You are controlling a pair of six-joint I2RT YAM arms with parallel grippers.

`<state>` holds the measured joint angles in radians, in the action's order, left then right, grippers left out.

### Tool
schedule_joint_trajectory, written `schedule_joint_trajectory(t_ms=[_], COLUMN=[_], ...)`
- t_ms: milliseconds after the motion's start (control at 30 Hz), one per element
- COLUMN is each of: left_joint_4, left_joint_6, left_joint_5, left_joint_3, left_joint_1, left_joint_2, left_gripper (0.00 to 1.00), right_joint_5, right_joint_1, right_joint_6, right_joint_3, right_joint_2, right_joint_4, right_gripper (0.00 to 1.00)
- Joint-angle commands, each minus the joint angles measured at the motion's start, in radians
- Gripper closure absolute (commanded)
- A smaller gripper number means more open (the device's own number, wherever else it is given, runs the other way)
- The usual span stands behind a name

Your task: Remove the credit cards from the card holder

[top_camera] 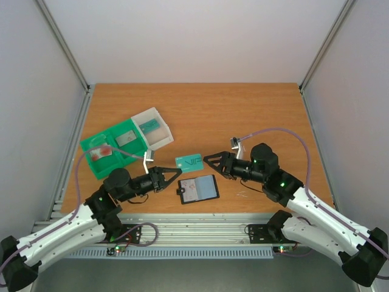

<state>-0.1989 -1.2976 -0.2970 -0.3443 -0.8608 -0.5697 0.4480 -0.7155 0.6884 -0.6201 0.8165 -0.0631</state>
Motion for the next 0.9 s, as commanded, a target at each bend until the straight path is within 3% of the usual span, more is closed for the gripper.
schedule_joint_trajectory(t_ms=[0,100,133,467,867], left_joint_4=[0.155,0.265,0.322,0.622,0.74], left_joint_6=[0.09,0.137,0.147,0.204,0.332], left_joint_5=[0.066,0.108,0.134,0.294,0.287], left_joint_3=[-0.051,-0.083,-0.099,-0.197,-0.327], left_joint_1=[-0.004,-0.002,-0.002,0.036,0.157], left_joint_2=[0.043,0.054,0.055,0.056,-0.082], left_gripper=[1.0,0.99,1.0,1.0,1.0], right_joint_5=[-0.028,-0.036,-0.036,-0.042,-0.013], right_joint_1=[-0.004,-0.003,-0.004,-0.004,-0.003], right_joint_6=[-0.083,-0.114,-0.12,-0.203,-0.209], right_joint_3=[-0.03,-0.036,-0.036,-0.08,-0.042], right_joint_2=[-0.05,-0.086,-0.097,-0.151,-0.153], right_joint_4=[-0.139,-0.221,-0.238,-0.372,-0.394], right_gripper=[0.36,0.07,0.02,0.01,0.01])
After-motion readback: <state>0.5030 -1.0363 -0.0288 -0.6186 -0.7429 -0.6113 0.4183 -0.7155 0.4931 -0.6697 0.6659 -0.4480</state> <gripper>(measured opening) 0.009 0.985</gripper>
